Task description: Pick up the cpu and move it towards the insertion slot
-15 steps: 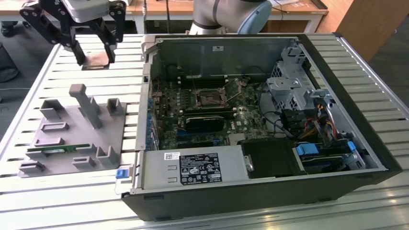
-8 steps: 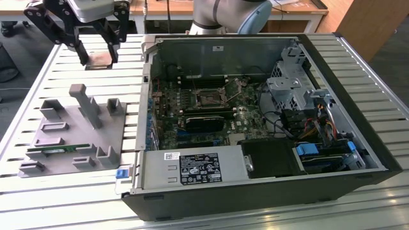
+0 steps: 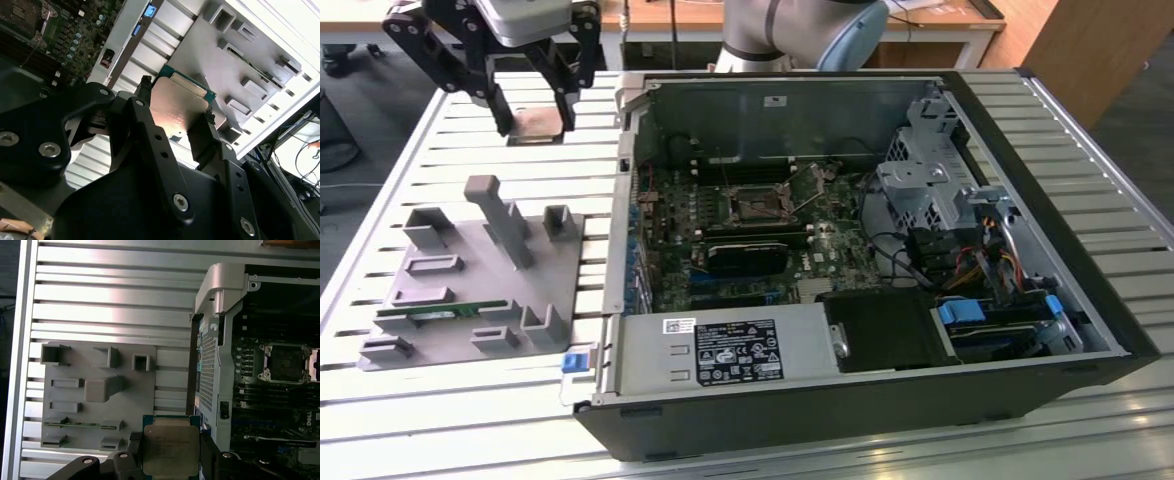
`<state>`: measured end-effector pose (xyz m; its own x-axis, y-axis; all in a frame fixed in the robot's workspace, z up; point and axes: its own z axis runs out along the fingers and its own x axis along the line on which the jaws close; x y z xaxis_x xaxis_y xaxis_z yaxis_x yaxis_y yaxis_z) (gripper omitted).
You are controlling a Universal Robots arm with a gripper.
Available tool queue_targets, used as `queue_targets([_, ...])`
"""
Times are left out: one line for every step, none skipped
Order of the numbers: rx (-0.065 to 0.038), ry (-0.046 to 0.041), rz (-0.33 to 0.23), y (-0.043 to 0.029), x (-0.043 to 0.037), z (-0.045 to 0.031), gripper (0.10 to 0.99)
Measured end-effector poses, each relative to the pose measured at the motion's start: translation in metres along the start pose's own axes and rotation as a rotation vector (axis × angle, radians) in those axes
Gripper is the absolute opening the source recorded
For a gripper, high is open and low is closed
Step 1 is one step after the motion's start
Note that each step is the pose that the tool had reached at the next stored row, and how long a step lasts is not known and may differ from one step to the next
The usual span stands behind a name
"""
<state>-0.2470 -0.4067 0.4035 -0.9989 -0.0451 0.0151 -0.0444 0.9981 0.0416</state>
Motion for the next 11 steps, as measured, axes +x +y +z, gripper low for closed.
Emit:
queue_targets([0.000, 0.0001, 0.000, -0.0001, -0.0010, 0.0000, 0.541])
queue_targets([0.000, 0.0002, 0.000, -0.0001, -0.0023, 0.0000, 0.541])
queue_targets([0.000, 0.0003, 0.000, -0.0002, -0.0037, -0.0001, 0.541])
queue_targets([0.000, 0.0005, 0.000, -0.0002, -0.0052, -0.0001, 0.541])
queue_targets([0.000, 0.0006, 0.000, -0.0003, -0.0067, -0.0001, 0.541])
queue_targets([0.000, 0.0008, 0.000, -0.0004, -0.0084, -0.0001, 0.541])
queue_targets([0.000, 0.0010, 0.000, -0.0005, -0.0101, -0.0002, 0.541])
queue_targets([0.000, 0.0012, 0.000, -0.0005, -0.0115, -0.0002, 0.541])
queue_targets([0.000, 0.0015, 0.000, -0.0006, -0.0132, -0.0002, 0.541])
queue_targets([0.000, 0.0017, 0.000, -0.0007, -0.0149, -0.0003, 0.541])
queue_targets([0.000, 0.0019, 0.000, -0.0007, -0.0164, -0.0003, 0.541])
